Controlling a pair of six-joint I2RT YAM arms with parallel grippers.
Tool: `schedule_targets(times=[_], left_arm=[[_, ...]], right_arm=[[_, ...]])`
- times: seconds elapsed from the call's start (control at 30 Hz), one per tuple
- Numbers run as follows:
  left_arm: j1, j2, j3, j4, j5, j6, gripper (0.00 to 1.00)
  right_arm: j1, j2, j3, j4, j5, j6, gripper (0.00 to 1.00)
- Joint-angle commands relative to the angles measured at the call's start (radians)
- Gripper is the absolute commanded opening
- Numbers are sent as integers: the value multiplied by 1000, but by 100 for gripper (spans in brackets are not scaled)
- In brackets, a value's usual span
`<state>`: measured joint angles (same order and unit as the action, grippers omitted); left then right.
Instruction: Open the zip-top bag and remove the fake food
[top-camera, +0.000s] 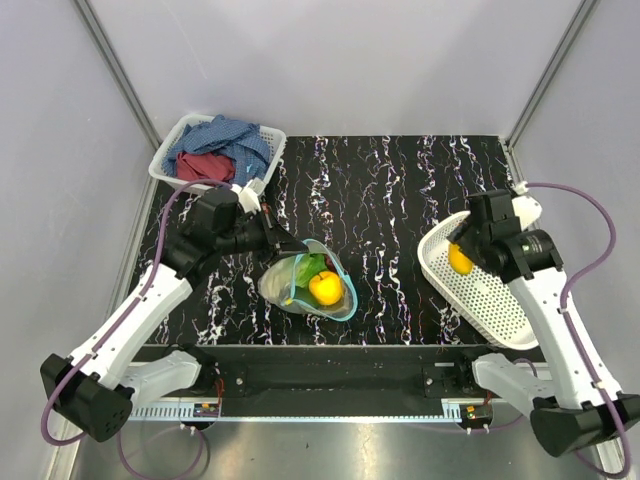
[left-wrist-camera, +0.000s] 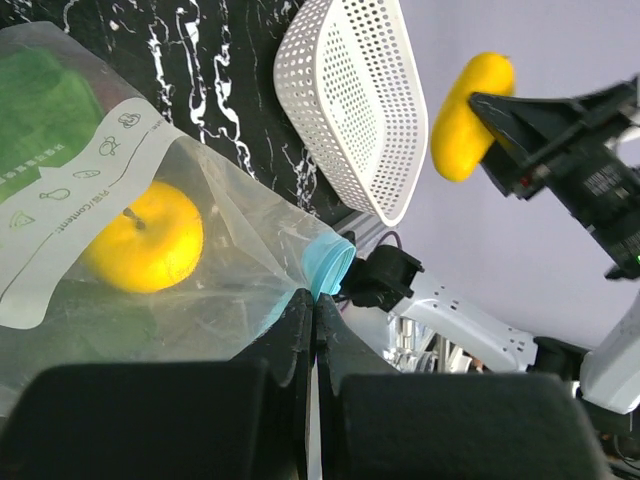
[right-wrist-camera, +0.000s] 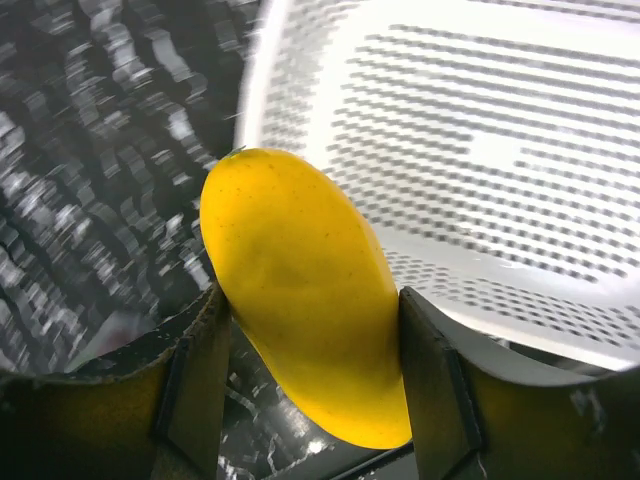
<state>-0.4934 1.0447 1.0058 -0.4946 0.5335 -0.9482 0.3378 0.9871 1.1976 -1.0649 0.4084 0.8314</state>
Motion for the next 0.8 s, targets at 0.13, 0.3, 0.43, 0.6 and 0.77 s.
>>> schedule_targets(times=[0.13, 0.3, 0.43, 0.6, 0.77], left_arm=[[-25, -60, -30, 96, 43, -72, 0], [-34, -80, -53, 111, 52, -101, 0], [-36, -75, -46, 128, 59, -116, 0], [-45, -46, -3, 145, 69, -126, 0], [-54, -43, -4, 151, 63, -129, 0]], right_arm=[[-315, 175, -85, -38, 0, 38, 0], [-332, 283, -125, 124, -19, 80, 0], [-333, 393, -130, 198, -33, 124, 0], [-332, 439, -179, 331, -60, 153, 5], [-332, 536, -184, 371, -149, 192, 9]])
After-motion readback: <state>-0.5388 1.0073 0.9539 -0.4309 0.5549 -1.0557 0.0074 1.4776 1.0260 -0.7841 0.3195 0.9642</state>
